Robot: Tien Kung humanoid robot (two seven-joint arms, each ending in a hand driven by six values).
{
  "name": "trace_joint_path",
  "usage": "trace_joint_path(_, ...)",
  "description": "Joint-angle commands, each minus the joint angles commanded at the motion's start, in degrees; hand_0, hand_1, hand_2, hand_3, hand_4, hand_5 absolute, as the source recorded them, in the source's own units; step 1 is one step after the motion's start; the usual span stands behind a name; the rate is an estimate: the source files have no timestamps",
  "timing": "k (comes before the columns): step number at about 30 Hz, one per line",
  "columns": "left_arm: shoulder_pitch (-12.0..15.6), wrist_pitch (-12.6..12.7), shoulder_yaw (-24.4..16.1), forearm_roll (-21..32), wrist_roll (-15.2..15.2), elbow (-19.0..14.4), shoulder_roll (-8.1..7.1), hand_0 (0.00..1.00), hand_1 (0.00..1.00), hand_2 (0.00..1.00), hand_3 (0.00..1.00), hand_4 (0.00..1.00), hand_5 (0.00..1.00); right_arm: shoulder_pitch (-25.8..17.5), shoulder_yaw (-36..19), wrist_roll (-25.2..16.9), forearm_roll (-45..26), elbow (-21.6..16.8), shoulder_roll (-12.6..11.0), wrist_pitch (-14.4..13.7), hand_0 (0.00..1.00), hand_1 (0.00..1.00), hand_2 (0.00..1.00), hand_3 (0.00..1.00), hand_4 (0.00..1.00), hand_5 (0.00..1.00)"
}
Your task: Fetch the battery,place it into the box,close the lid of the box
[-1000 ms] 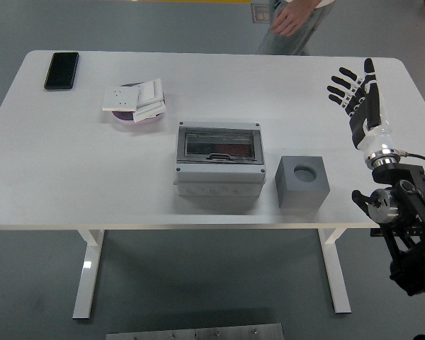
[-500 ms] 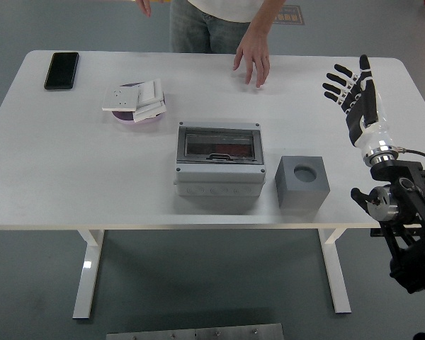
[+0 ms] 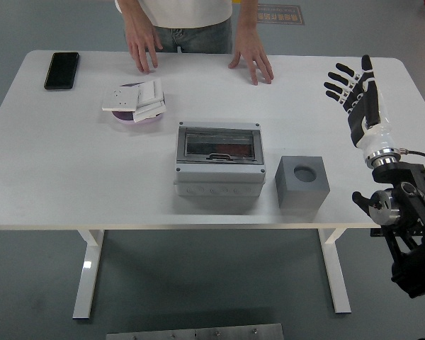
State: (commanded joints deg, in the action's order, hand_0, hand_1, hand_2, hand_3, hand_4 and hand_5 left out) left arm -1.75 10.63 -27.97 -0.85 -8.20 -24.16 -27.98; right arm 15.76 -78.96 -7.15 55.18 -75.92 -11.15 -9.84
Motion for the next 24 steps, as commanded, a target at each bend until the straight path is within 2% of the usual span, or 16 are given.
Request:
trace_joint_path(5,0.0,0.0,0.0,0.0,0.0,0.0,0.02,0.600,0.717,0.599,0.590,0.461,0.010,-0.5,-0.5,-0.3,1.2,-0.9,0.4,0.1,0.744,0.655,0.643,0.719,0.909,0.745)
trace_joint_path(6,0.0,0.0,0.0,0.0,0.0,0.0,0.02,0.601,0.717,0.599,0.589,0.461,0.010,-0.5,-0.6,-0.2,1.3,-1.0,0.4,0.1,0.717,0.648,0.623,0.680,0.863,0.455)
trace_joint_path(11,-0.1,0.0,0.0,0.2,0.1,0.0,0.04,0.601,0.717,0.599,0.589,0.461,0.010,-0.7,-0.9,-0.2,1.8,-1.5,0.4,0.4,0.717,0.648,0.623,0.680,0.863,0.455)
trace_joint_path(12,-0.1,0.0,0.0,0.2,0.1,0.0,0.04,0.601,0.716,0.599,0.589,0.461,0.010,-0.7,-1.0,-0.2,1.9,-1.6,0.4,0.4,0.735,0.673,0.665,0.704,0.829,0.262)
trace_joint_path(17,-0.1,0.0,0.0,0.1,0.1,0.0,0.04,0.601,0.716,0.599,0.589,0.461,0.010,-0.9,-1.2,0.1,1.8,-1.8,0.4,0.5,0.735,0.673,0.665,0.704,0.829,0.262)
trace_joint_path(18,-0.1,0.0,0.0,0.1,0.1,0.0,0.04,0.603,0.716,0.599,0.589,0.461,0.011,-0.9,-1.2,0.0,1.6,-1.8,0.4,0.6,0.756,0.713,0.747,0.799,0.843,0.201)
trace_joint_path(24,-0.1,-0.1,0.0,0.2,0.2,0.0,0.09,0.604,0.715,0.600,0.591,0.460,0.008,-1.2,-1.5,0.0,1.2,-1.8,0.4,0.7,0.772,0.741,0.762,0.812,0.821,0.205)
